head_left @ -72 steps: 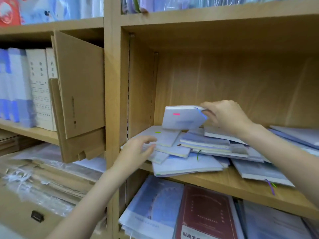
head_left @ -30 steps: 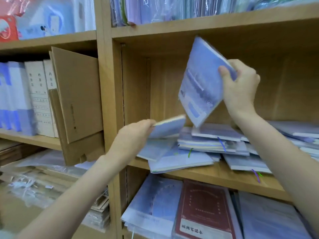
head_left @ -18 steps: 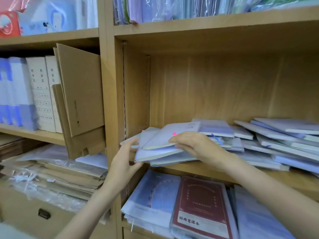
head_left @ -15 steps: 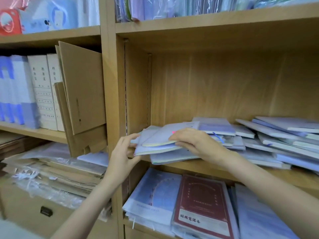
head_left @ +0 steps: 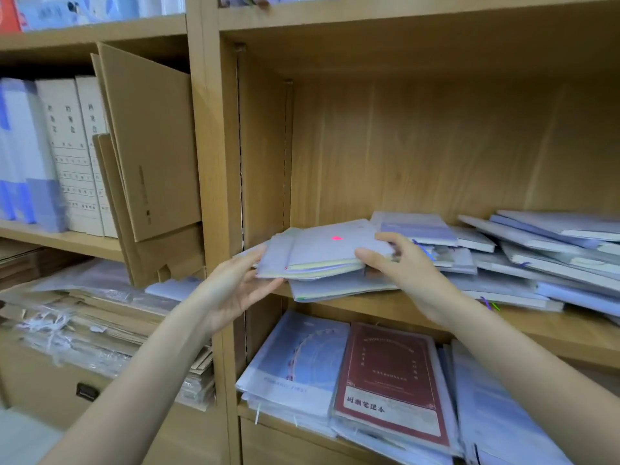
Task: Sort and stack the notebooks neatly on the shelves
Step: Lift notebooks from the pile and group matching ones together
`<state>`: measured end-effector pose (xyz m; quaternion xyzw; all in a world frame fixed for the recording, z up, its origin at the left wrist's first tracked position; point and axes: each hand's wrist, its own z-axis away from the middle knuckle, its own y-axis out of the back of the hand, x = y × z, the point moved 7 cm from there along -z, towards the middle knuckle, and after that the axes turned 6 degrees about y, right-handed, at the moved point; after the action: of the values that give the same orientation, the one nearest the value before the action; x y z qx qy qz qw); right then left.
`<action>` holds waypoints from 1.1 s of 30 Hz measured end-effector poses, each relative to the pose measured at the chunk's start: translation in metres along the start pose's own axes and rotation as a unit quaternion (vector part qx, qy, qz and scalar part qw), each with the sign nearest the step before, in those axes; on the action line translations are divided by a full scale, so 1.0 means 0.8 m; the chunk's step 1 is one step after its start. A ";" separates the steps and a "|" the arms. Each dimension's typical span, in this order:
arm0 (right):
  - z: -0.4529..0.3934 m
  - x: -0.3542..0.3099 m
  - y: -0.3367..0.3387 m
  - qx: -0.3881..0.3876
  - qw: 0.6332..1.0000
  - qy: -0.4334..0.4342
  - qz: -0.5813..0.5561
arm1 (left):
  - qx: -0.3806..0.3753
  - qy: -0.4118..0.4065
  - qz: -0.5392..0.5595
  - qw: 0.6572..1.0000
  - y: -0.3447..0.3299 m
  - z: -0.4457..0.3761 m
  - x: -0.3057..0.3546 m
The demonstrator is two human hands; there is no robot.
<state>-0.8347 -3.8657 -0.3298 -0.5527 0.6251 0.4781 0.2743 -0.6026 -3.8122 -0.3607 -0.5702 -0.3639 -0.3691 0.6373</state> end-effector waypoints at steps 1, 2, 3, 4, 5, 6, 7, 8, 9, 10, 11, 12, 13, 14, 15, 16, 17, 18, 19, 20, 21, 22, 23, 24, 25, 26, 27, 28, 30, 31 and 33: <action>-0.001 0.002 -0.010 -0.006 0.995 -0.034 -0.093 | -0.004 0.005 -0.021 1.000 -0.006 -0.003 -0.001; -0.004 0.002 -0.018 0.002 0.988 -0.051 -0.148 | 0.003 0.005 -0.032 0.999 -0.010 -0.005 -0.003; -0.007 0.001 -0.023 0.018 0.986 -0.056 -0.153 | 0.021 0.004 -0.034 0.999 -0.010 -0.006 -0.005; -0.009 0.000 -0.026 0.029 0.989 -0.054 -0.137 | 0.038 0.002 -0.028 0.999 -0.008 -0.006 -0.009; -0.012 -0.002 -0.028 0.034 0.991 -0.048 -0.119 | 0.048 0.000 -0.019 0.999 -0.006 -0.007 -0.012; -0.011 -0.006 -0.028 0.037 0.994 -0.036 -0.102 | 0.049 -0.001 -0.015 0.999 -0.006 -0.006 -0.016; -0.007 -0.011 -0.022 0.043 0.995 -0.017 -0.089 | 0.044 -0.005 -0.020 0.999 -0.007 -0.004 -0.019; -0.001 -0.019 -0.014 0.053 0.995 0.009 -0.082 | 0.036 -0.012 -0.036 0.999 -0.012 -0.002 -0.020; 0.005 -0.027 -0.002 0.061 0.994 0.030 -0.081 | 0.024 -0.021 -0.054 0.998 -0.020 0.001 -0.020; 0.012 -0.034 0.011 0.068 0.993 0.045 -0.085 | 0.012 -0.032 -0.069 0.997 -0.033 0.004 -0.016; 0.018 -0.041 0.027 0.078 0.991 0.057 -0.091 | 0.000 -0.045 -0.080 0.996 -0.049 0.007 -0.011; 0.024 -0.049 0.045 0.092 0.989 0.069 -0.091 | -0.012 -0.059 -0.091 0.994 -0.068 0.010 -0.006; 0.029 -0.055 0.065 0.109 0.987 0.076 -0.086 | -0.026 -0.073 -0.105 0.991 -0.089 0.012 -0.002; 0.035 -0.062 0.086 0.127 0.985 0.081 -0.080 | -0.043 -0.087 -0.116 0.989 -0.113 0.012 0.000; 0.041 -0.067 0.110 0.144 0.983 0.081 -0.077 | -0.062 -0.098 -0.123 0.986 -0.138 0.011 -0.001; 0.049 -0.070 0.134 0.162 0.981 0.077 -0.076 | -0.082 -0.104 -0.131 0.982 -0.164 0.008 -0.005; 0.059 -0.069 0.160 0.182 0.978 0.070 -0.075 | -0.101 -0.109 -0.140 0.979 -0.190 0.007 -0.011; 0.070 -0.068 0.189 0.199 0.975 0.065 -0.074 | -0.118 -0.112 -0.151 0.975 -0.218 0.005 -0.020; 0.081 -0.065 0.220 0.216 0.972 0.064 -0.068 | -0.137 -0.115 -0.159 0.971 -0.247 0.004 -0.029; 0.095 -0.061 0.253 0.234 0.968 0.062 -0.059 | -0.155 -0.118 -0.169 0.966 -0.279 0.004 -0.041; 0.112 -0.057 0.285 0.255 0.964 0.060 -0.052 | -0.177 -0.116 -0.172 0.962 -0.312 0.006 -0.053; 0.129 -0.052 0.316 0.277 0.958 0.059 -0.051 | -0.196 -0.112 -0.171 0.959 -0.345 0.009 -0.066; 0.146 -0.047 0.345 0.298 0.951 0.059 -0.055 | -0.219 -0.104 -0.169 0.955 -0.378 0.011 -0.080; 0.163 -0.042 0.373 0.316 0.945 0.059 -0.060 | -0.240 -0.097 -0.175 0.950 -0.412 0.014 -0.094; 0.179 -0.037 0.399 0.335 0.939 0.058 -0.059 | -0.259 -0.094 -0.183 0.944 -0.445 0.015 -0.107; 0.192 -0.032 0.425 0.355 0.932 0.055 -0.050 | -0.273 -0.093 -0.191 0.938 -0.477 0.014 -0.119; 0.202 -0.025 0.451 0.375 0.924 0.055 -0.041 | -0.289 -0.090 -0.194 0.933 -0.509 0.013 -0.129; 0.208 -0.020 0.477 0.394 0.917 0.055 -0.035 | -0.295 -0.082 -0.198 0.931 -0.539 0.010 -0.138; 0.208 -0.010 0.529 0.427 0.902 0.052 -0.029 | -0.309 -0.058 -0.193 0.930 -0.595 0.005 -0.152; 0.204 -0.006 0.555 0.438 0.897 0.045 -0.031 | -0.317 -0.044 -0.193 0.927 -0.621 0.002 -0.159; 0.192 0.001 0.599 0.443 0.896 -0.001 -0.007 | -0.304 -0.100 -0.305 0.897 -0.663 -0.009 -0.170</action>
<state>-1.3203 -3.7602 -0.2499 -0.3778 0.7680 0.1499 0.4950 -1.1346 -3.8527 -0.2383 -0.6307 -0.4519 -0.5795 0.2495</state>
